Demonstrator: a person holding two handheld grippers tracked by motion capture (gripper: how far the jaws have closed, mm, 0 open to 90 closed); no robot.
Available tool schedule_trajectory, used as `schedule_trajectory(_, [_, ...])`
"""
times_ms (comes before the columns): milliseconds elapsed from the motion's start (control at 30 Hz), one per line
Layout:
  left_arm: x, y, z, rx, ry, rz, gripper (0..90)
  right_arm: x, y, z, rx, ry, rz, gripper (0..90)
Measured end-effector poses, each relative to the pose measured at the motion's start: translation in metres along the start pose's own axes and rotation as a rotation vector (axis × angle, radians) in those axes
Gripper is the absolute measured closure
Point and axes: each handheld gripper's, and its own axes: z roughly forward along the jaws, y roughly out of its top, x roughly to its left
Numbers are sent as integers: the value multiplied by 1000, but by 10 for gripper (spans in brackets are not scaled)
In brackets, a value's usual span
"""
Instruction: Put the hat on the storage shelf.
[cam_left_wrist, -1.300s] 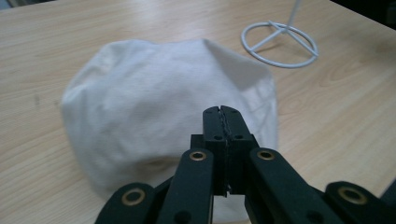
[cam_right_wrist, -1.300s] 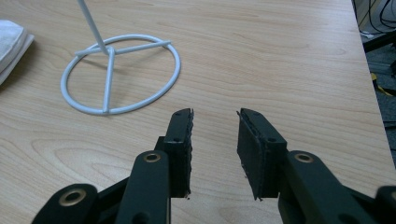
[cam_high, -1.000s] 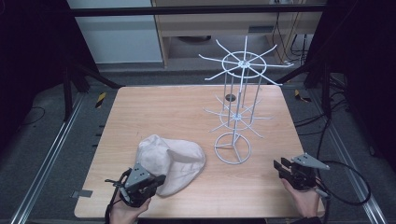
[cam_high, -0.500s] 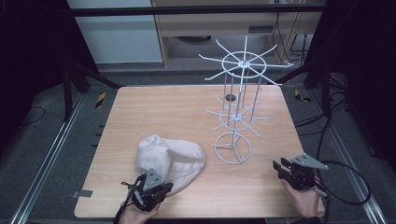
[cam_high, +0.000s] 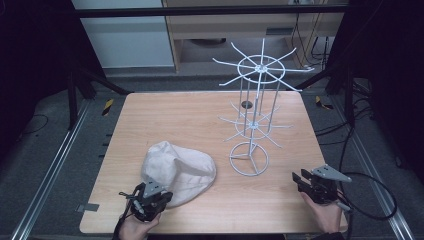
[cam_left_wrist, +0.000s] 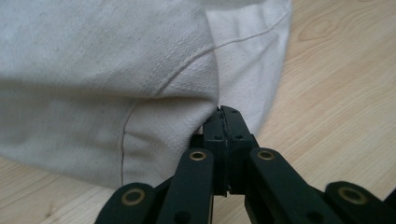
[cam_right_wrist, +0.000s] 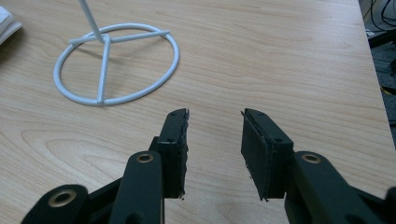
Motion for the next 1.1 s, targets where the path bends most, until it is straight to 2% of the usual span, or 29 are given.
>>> schedule_trajectory(33, [0,0,0,0,0,0,895,0,0,0,0,0,1,607])
schedule_trajectory(67, [6,-1,-1,1,13,-17,895,0,0,0,-1,-2,-1,607])
schedule_trajectory(233, [17,-4,-5,6,50,-32,895,-1,0,0,-2,-2,1,606])
schedule_trajectory(300, [27,-5,-6,16,75,-40,895,0,0,0,-1,-2,2,607])
schedule_trajectory(367, [30,-6,-6,17,81,-52,895,0,0,0,-1,-1,0,607])
schedule_trajectory(400, [36,-8,-7,18,89,-68,895,0,0,0,-2,-2,-1,608])
schedule_trajectory(867, [80,-13,-9,-18,188,-198,895,0,0,0,0,1,4,610])
schedule_trajectory(1000, [88,-11,-6,-28,219,-212,895,0,-1,1,1,1,3,611])
schedule_trajectory(1100, [89,-11,-7,-35,222,-223,895,0,-1,0,1,2,4,612])
